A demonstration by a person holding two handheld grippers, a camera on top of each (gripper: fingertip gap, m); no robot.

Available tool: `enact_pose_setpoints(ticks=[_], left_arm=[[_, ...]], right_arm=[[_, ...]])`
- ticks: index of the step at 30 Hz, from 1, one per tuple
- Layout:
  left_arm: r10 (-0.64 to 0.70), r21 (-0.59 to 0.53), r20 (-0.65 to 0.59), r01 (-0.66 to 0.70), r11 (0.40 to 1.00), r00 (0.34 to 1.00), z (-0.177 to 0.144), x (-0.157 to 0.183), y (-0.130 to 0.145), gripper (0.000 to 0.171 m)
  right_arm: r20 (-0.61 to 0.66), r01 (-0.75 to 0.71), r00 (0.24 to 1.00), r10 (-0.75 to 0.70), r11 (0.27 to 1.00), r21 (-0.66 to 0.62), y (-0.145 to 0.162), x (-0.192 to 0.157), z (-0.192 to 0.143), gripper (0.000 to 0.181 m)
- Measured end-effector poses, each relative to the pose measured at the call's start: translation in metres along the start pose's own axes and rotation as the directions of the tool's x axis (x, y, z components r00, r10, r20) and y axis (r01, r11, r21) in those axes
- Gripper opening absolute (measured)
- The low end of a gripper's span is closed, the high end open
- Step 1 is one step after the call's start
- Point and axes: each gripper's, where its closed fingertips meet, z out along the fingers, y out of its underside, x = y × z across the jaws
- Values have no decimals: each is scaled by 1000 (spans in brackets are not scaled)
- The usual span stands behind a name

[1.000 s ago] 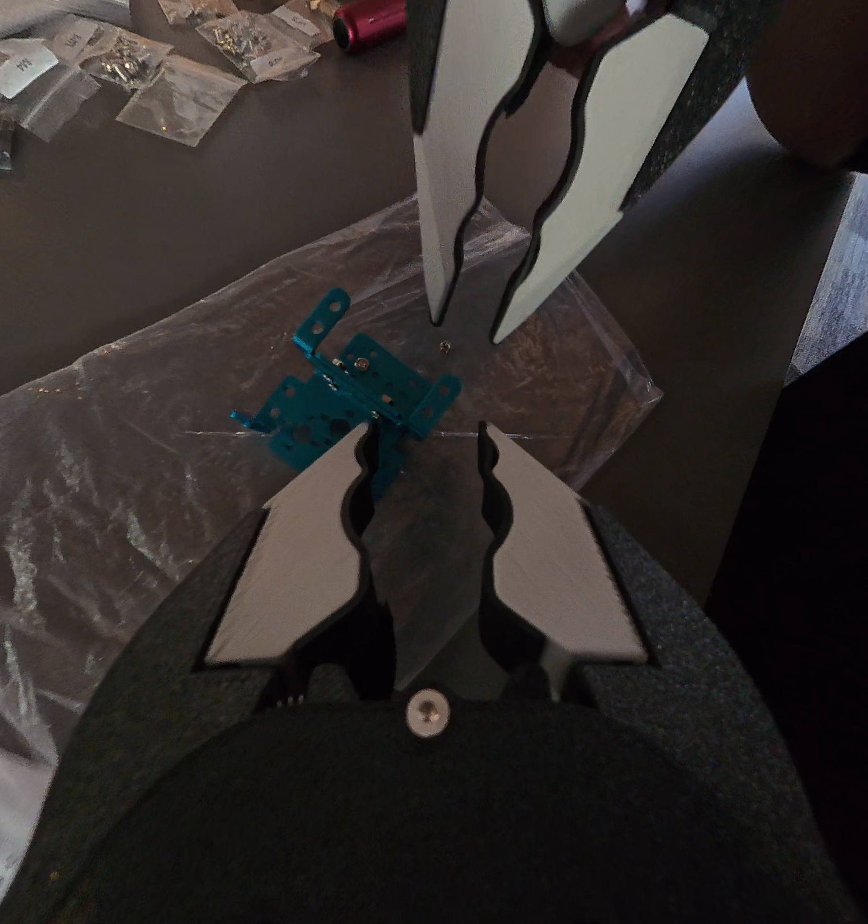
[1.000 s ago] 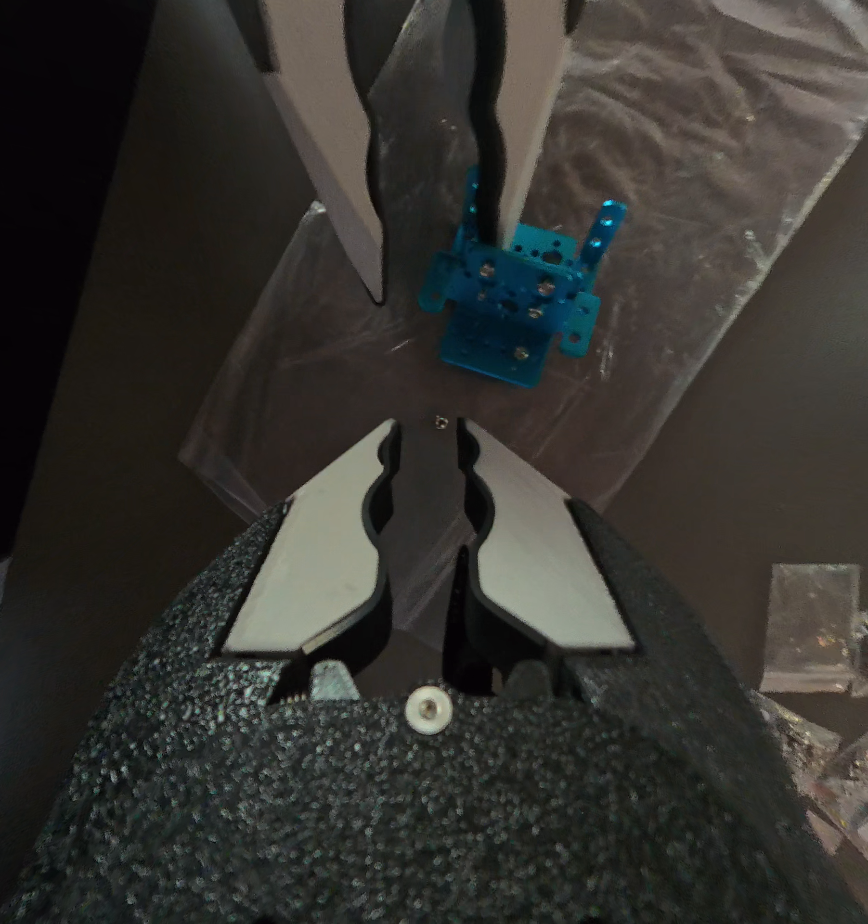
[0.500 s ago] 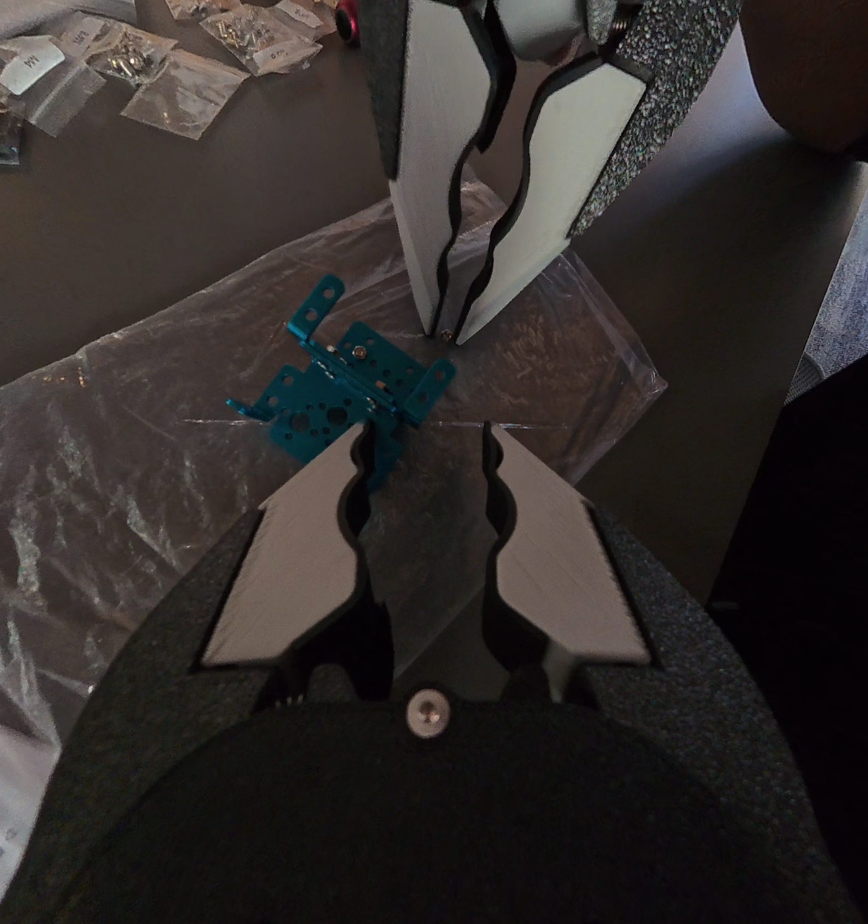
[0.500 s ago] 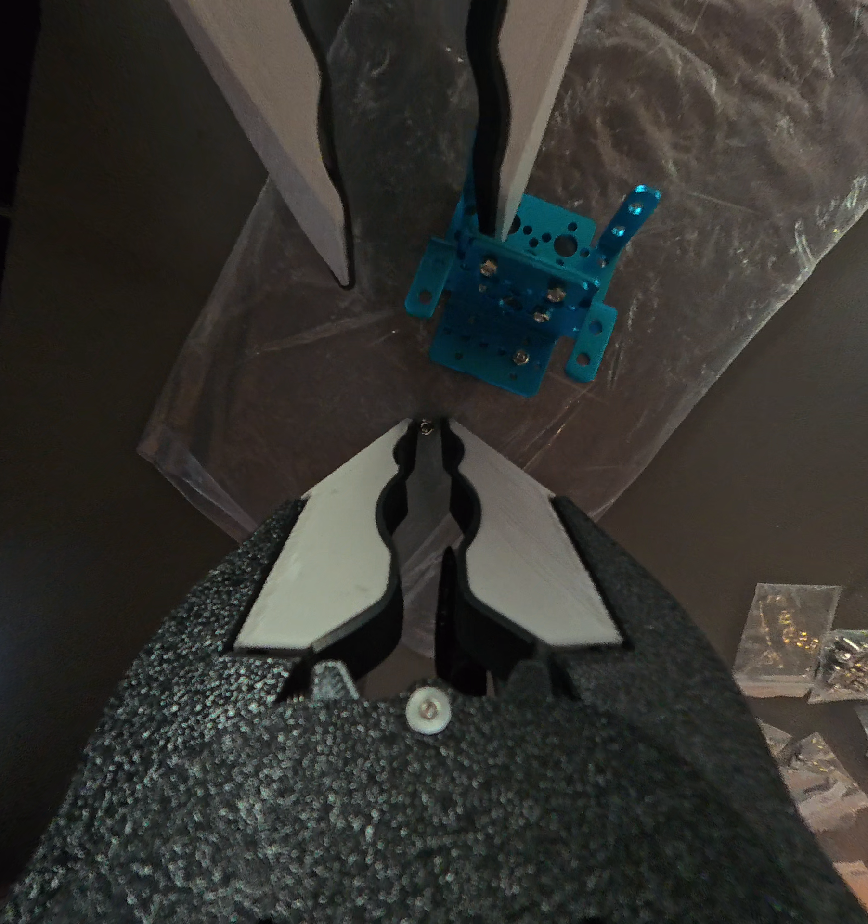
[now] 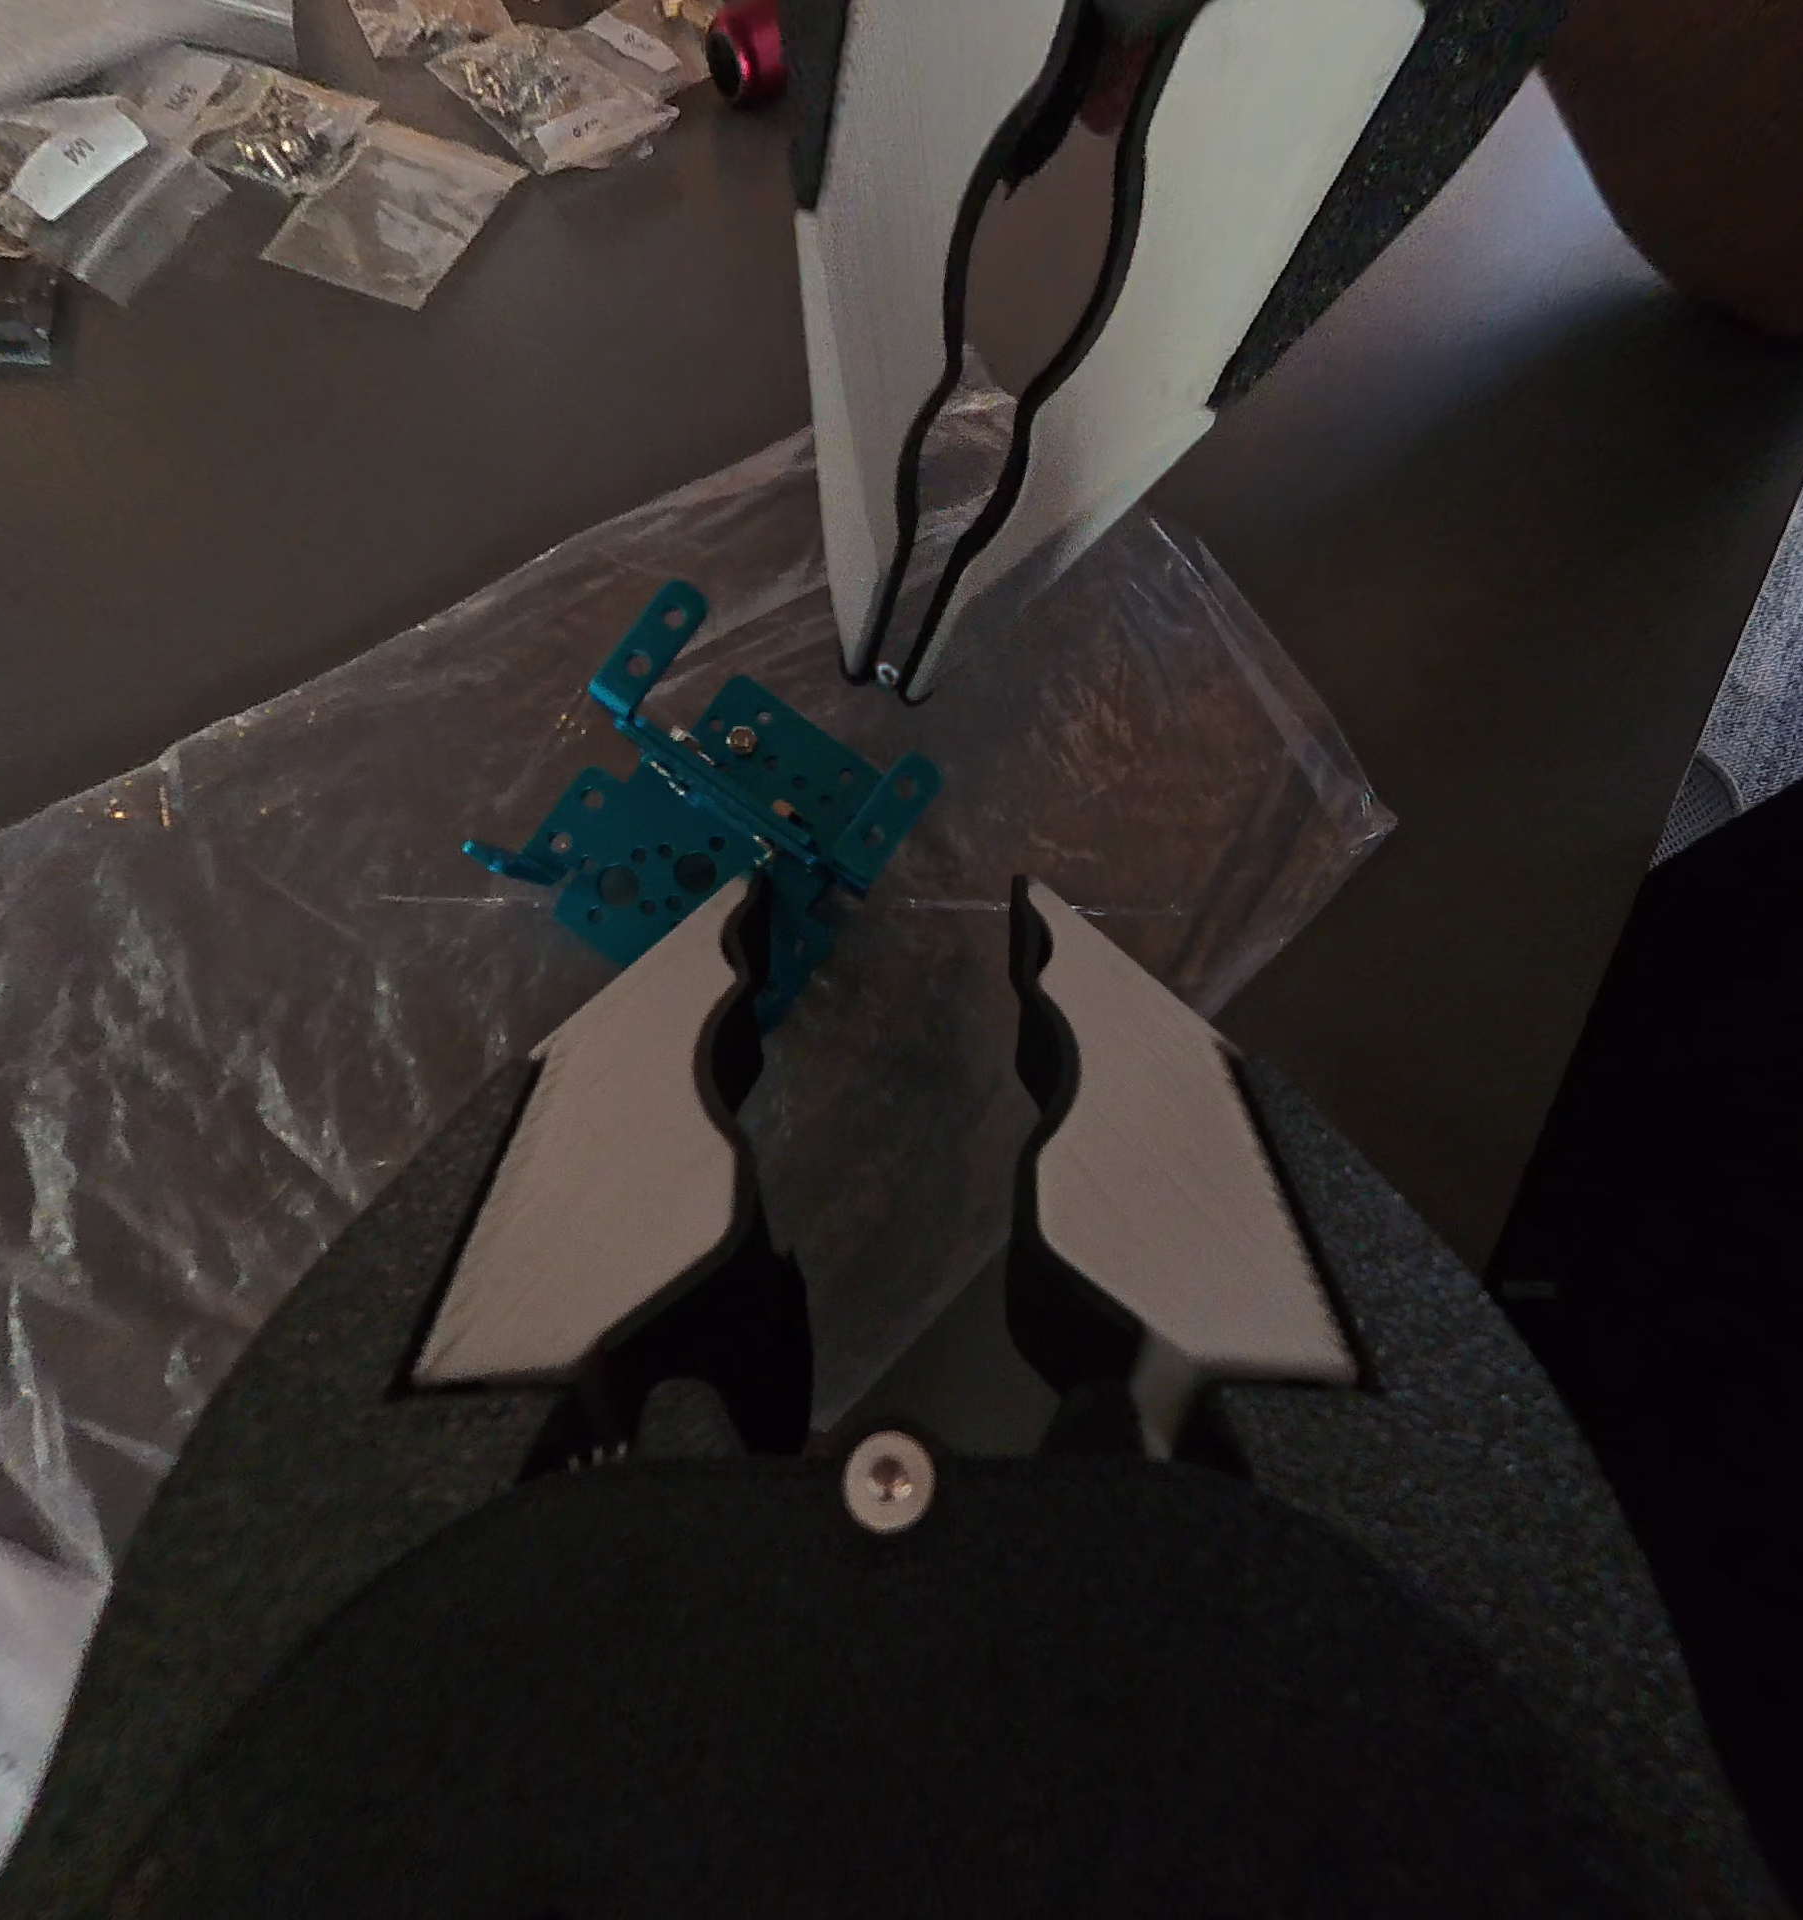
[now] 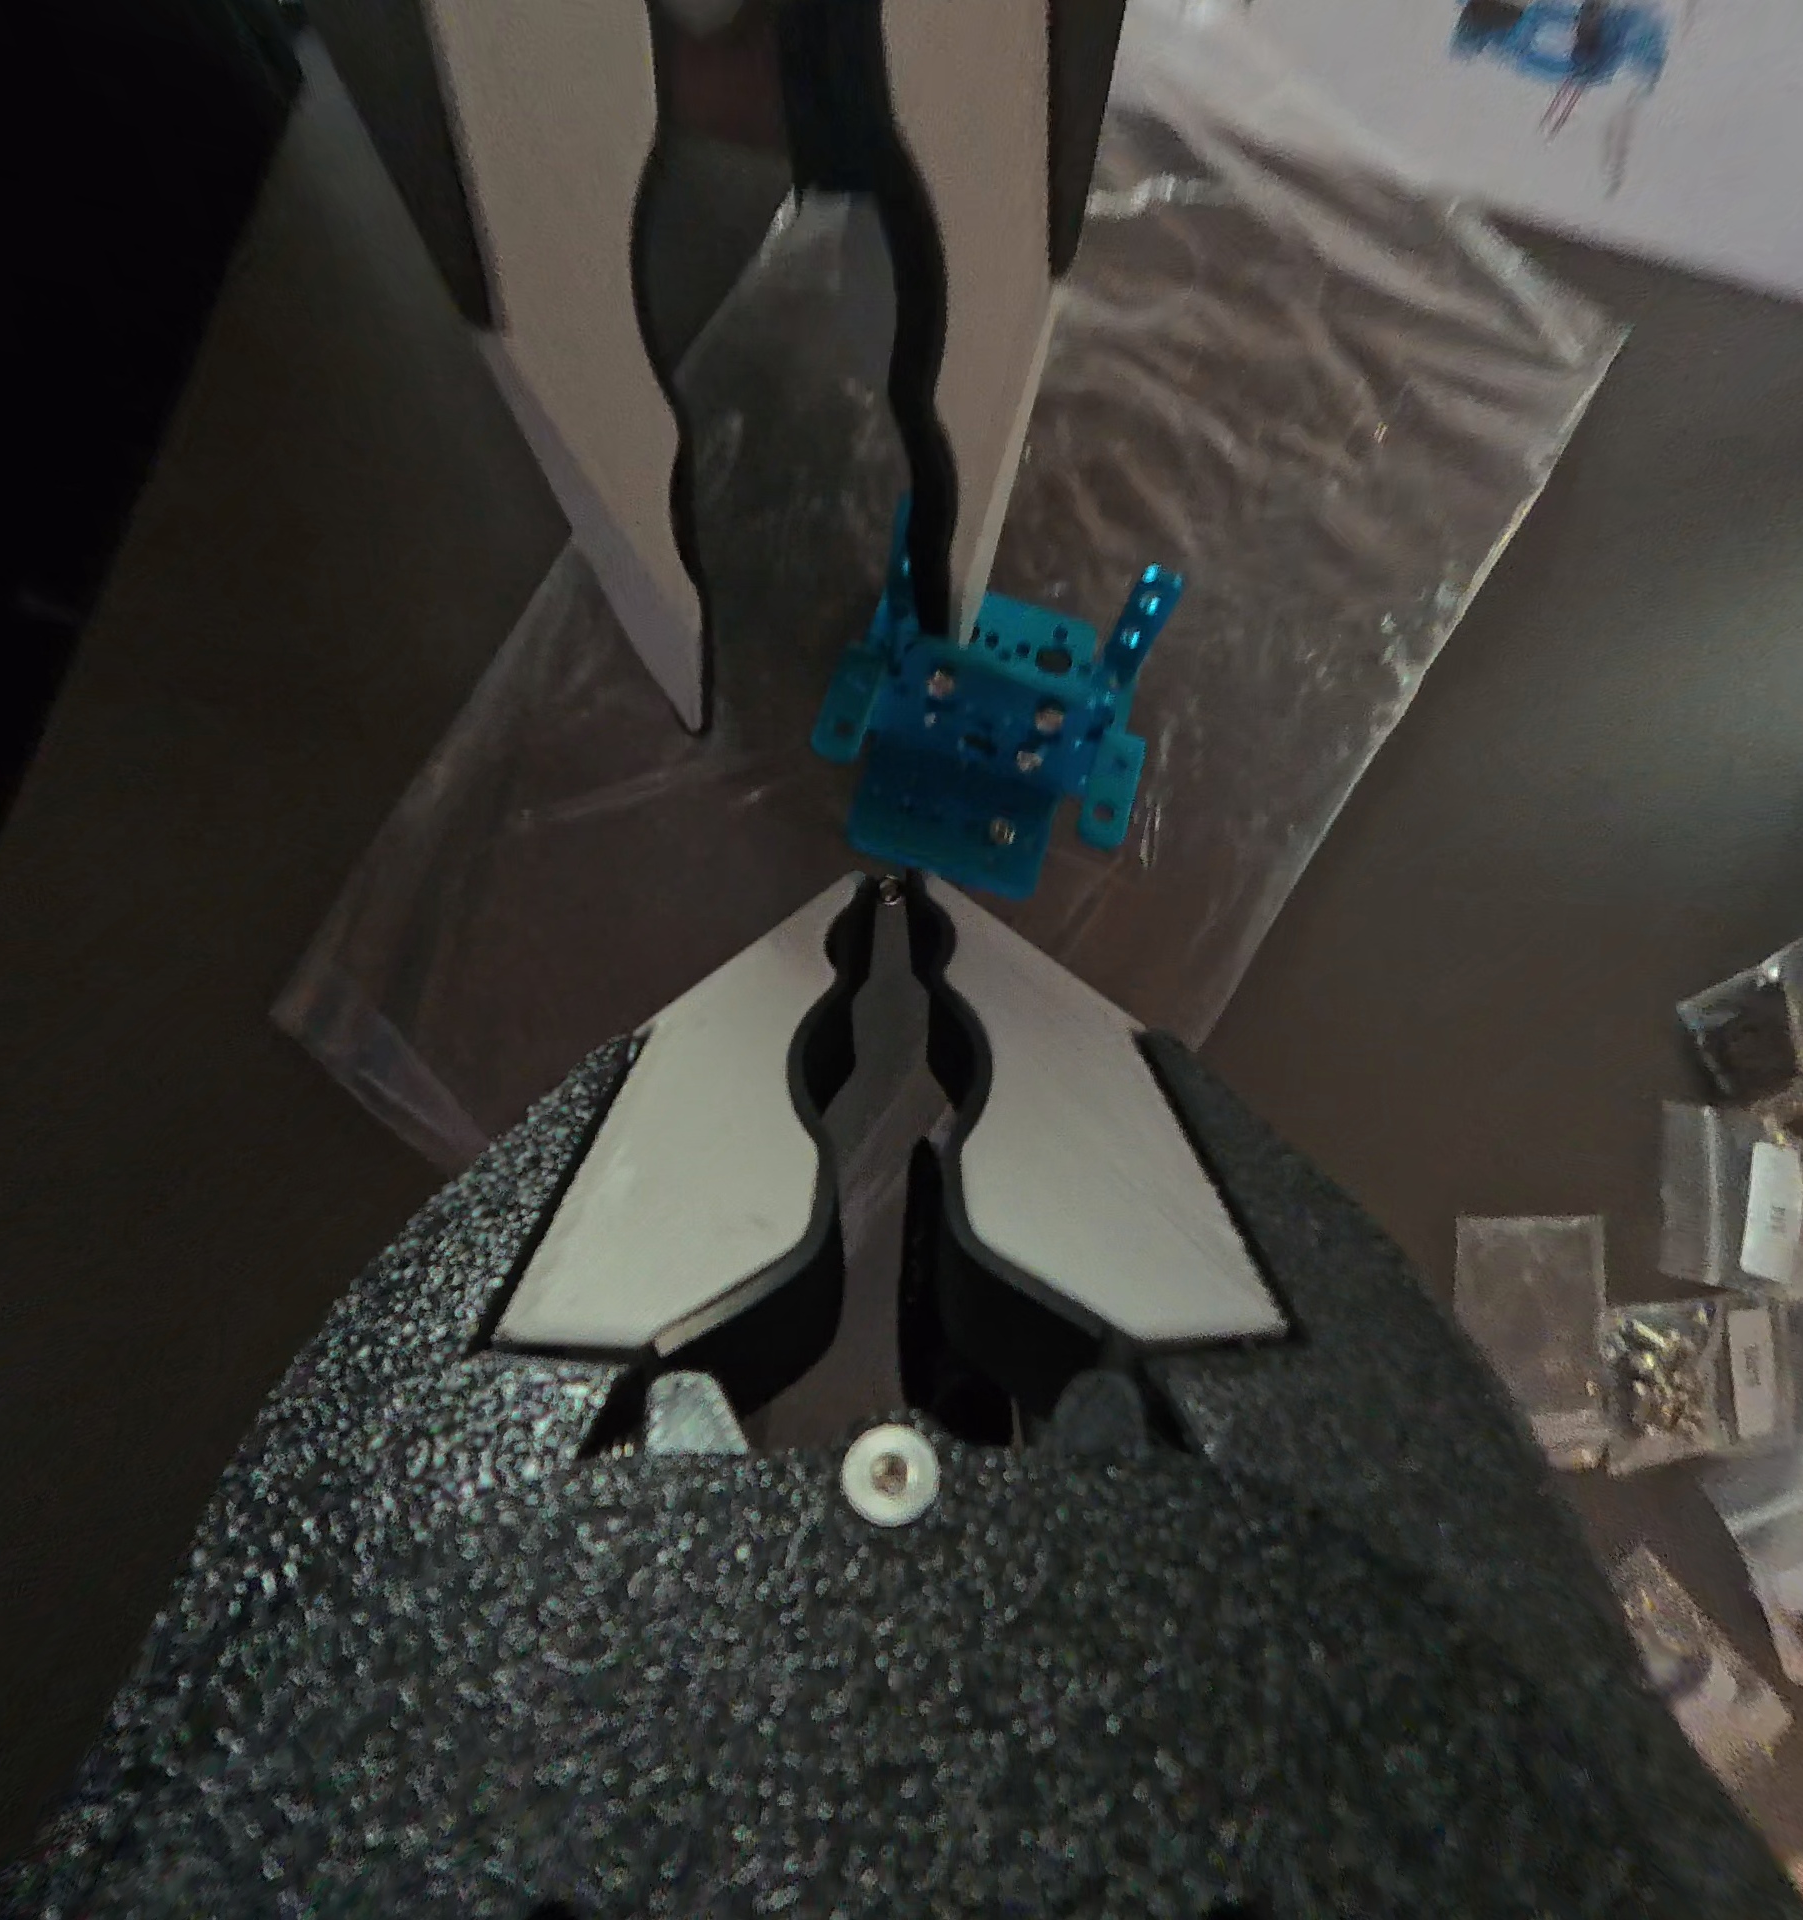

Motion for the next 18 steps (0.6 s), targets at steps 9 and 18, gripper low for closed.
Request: enact_pose_setpoints(ticks=[9, 18], left_arm=[[-23, 3, 8, 23, 1000, 1000, 0, -2, -1, 49], [-45, 7, 7, 45, 999, 999, -2, -3, 1, 53]], right_arm=[[-46, -13, 999, 23, 976, 216, -17, 12, 15, 5], [-25, -28, 999, 35, 967, 252, -19, 9, 18, 5]])
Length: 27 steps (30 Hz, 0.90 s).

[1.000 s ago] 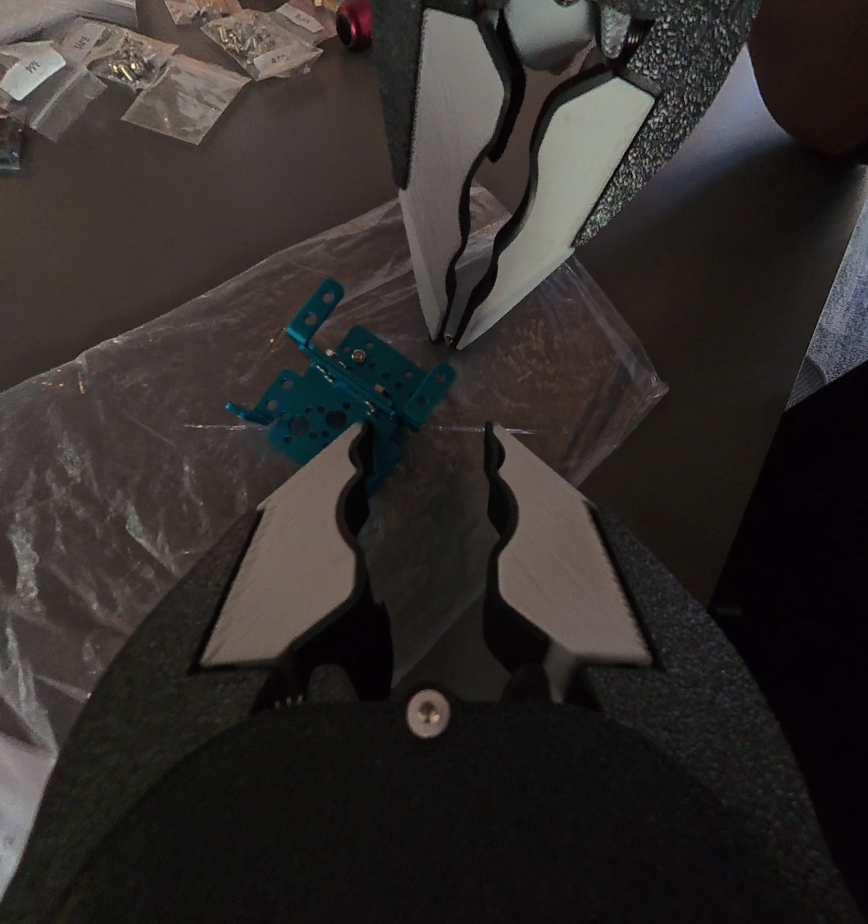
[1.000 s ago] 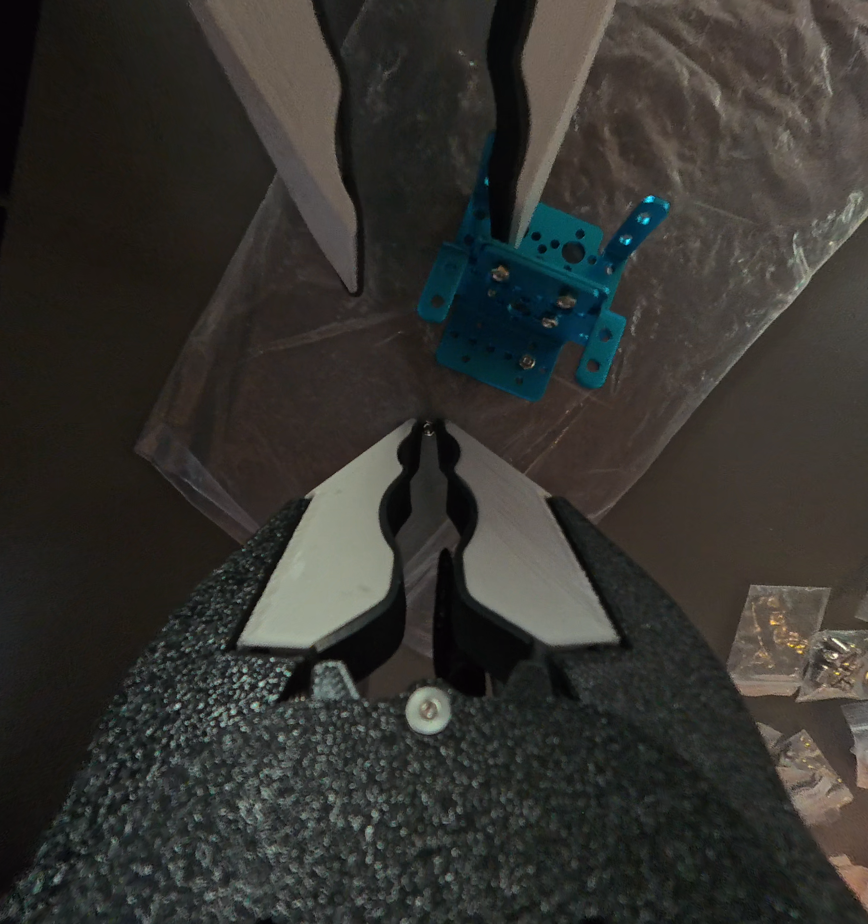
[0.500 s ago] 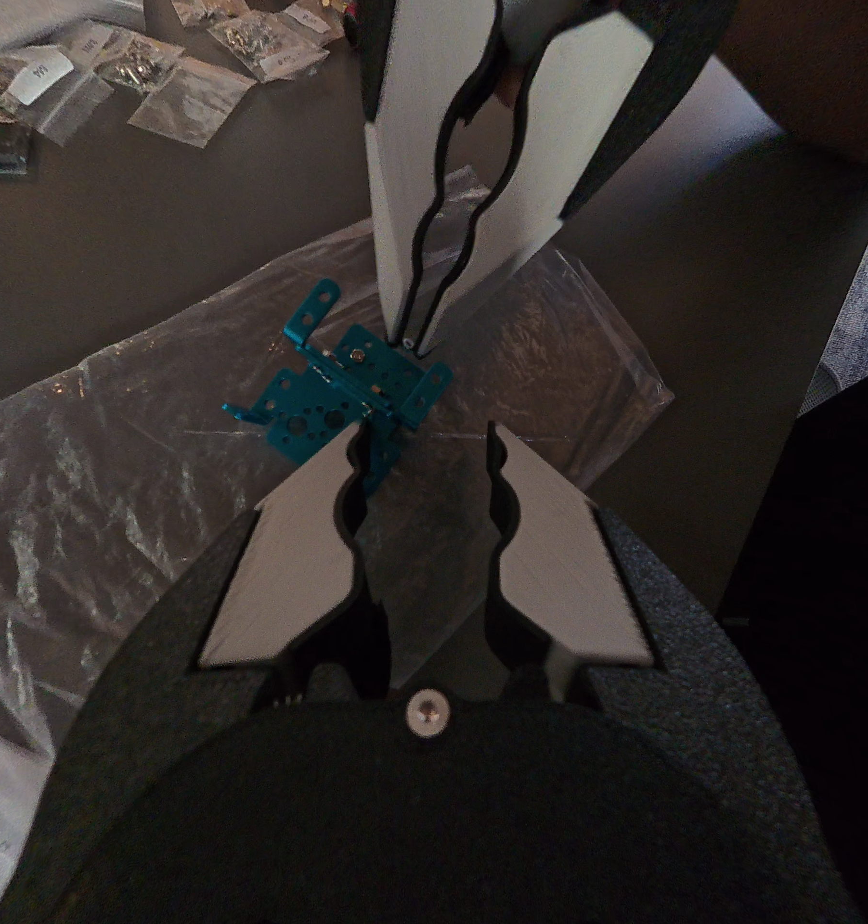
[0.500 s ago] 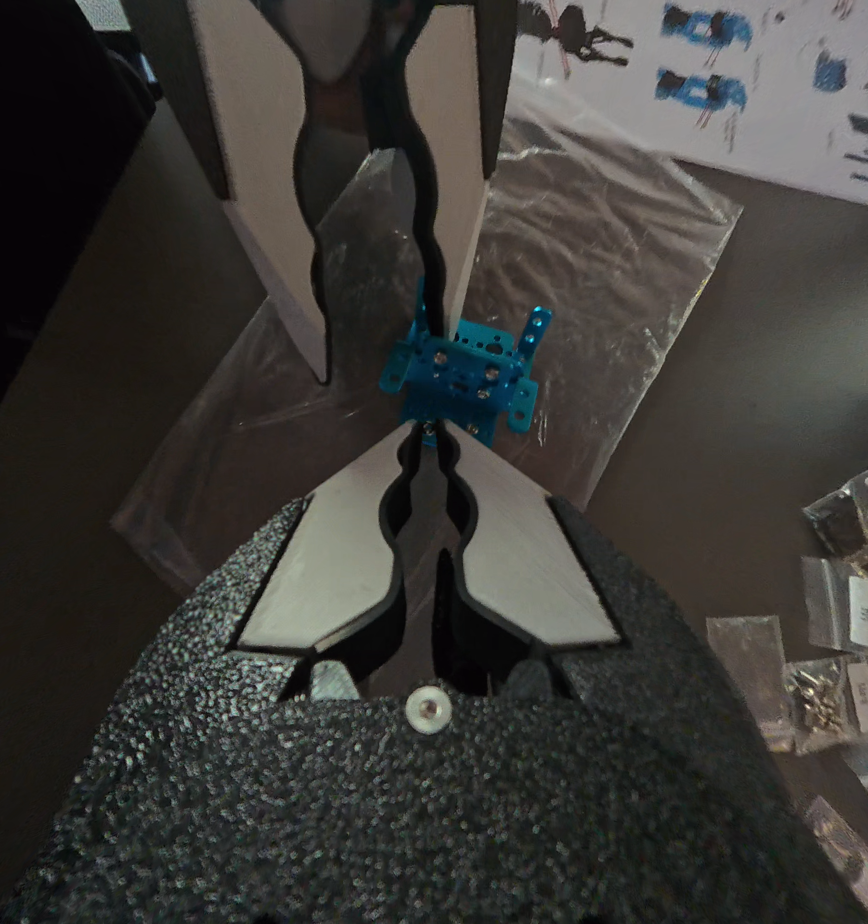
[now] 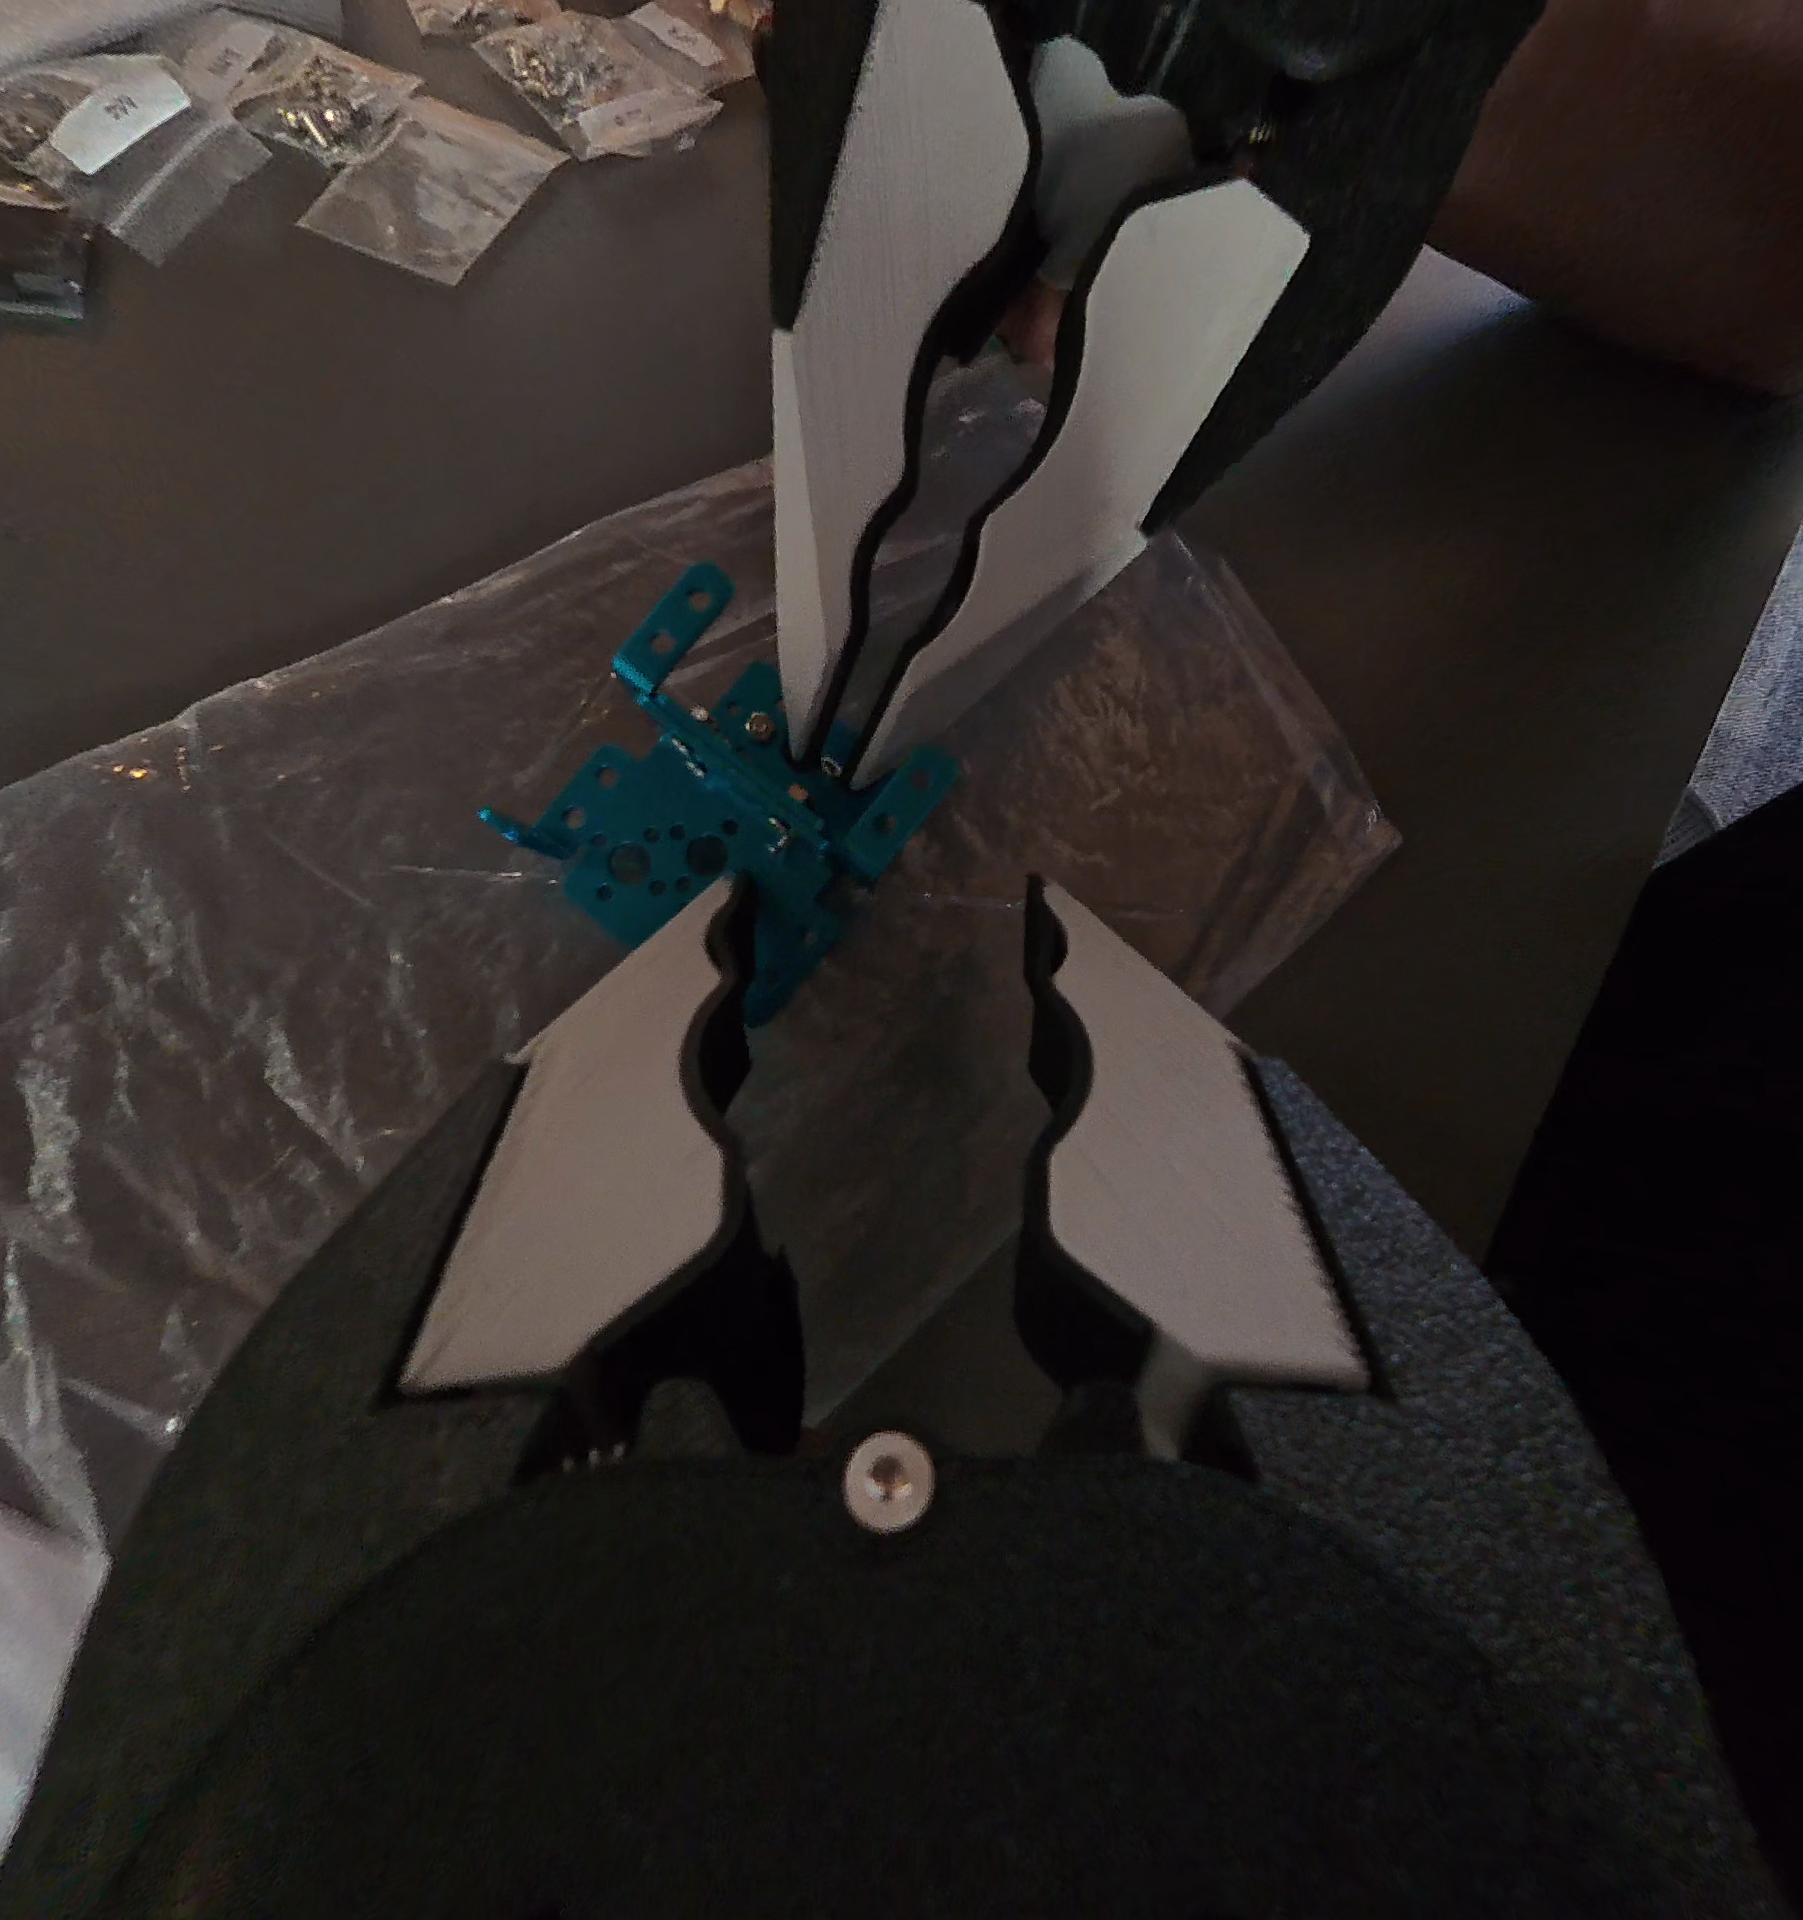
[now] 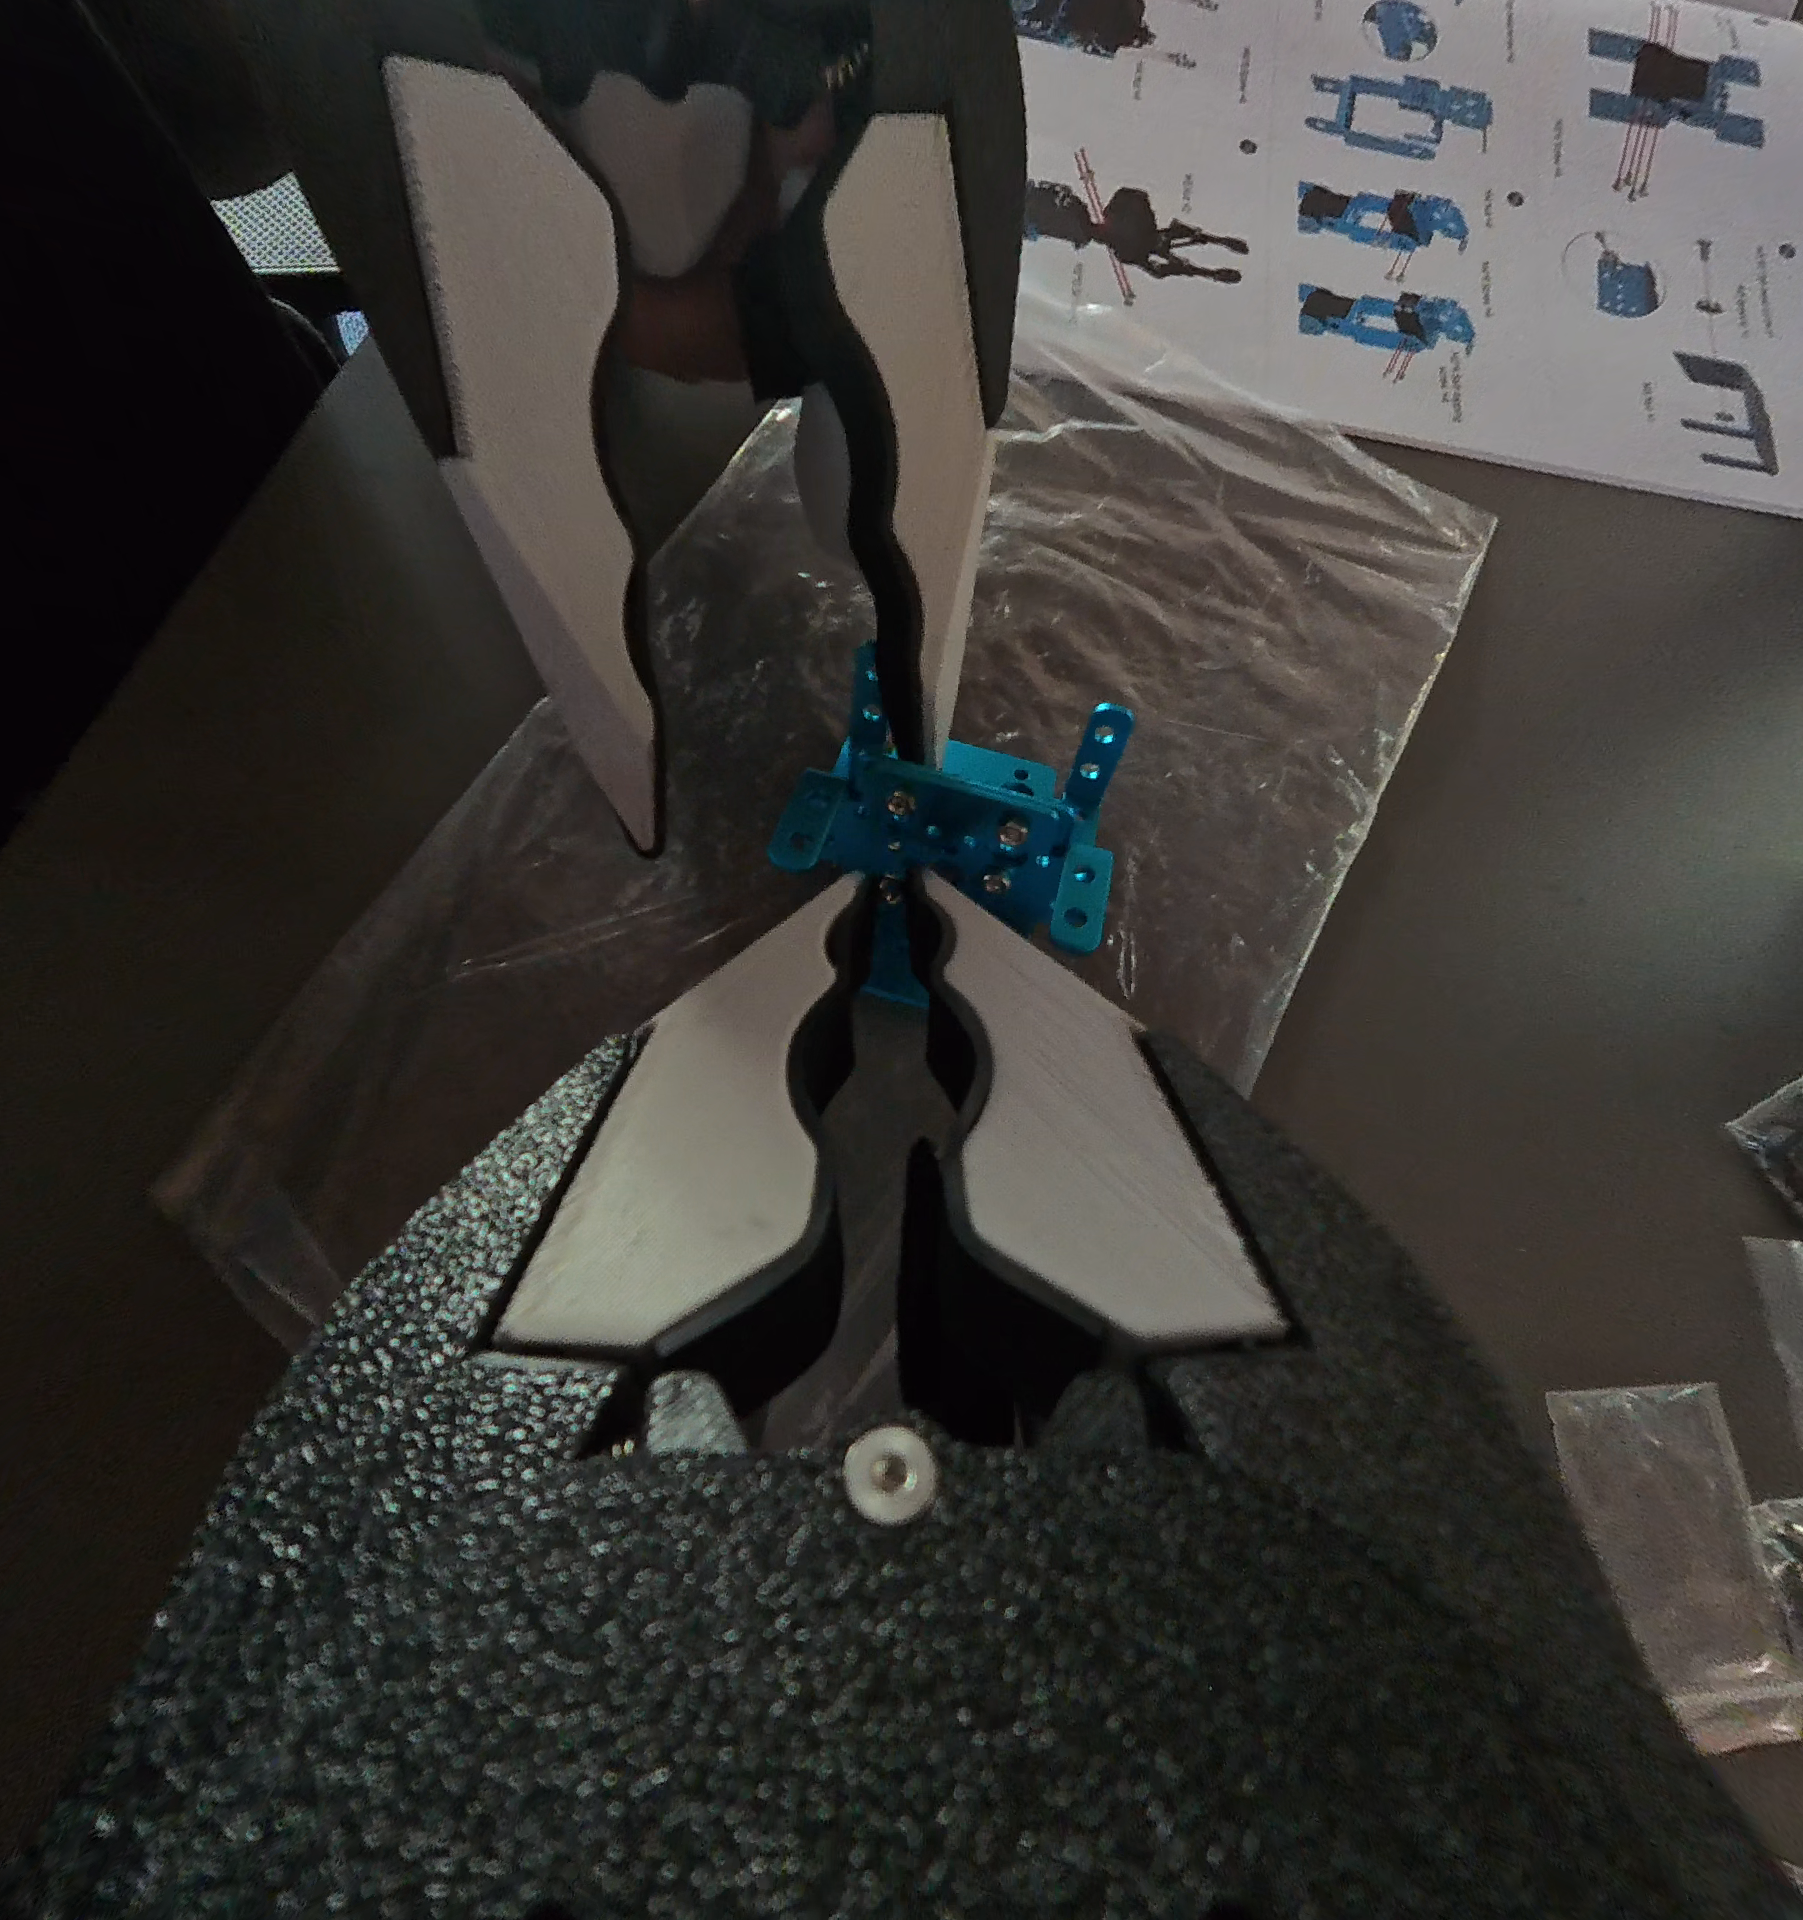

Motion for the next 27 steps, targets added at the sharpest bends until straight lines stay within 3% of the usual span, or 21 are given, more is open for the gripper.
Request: enact_pose_setpoints(ticks=[19, 27], left_arm=[[5, 11, -51, -5, 1000, 999, 5, 10, -5, 54], [24, 7, -10, -24, 1000, 1000, 7, 8, -5, 50]], right_arm=[[-7, -23, 1000, 23, 999, 32, -3, 0, 2, 5], [38, -114, 993, 112, 993, 36, -3, -1, 2, 6]])
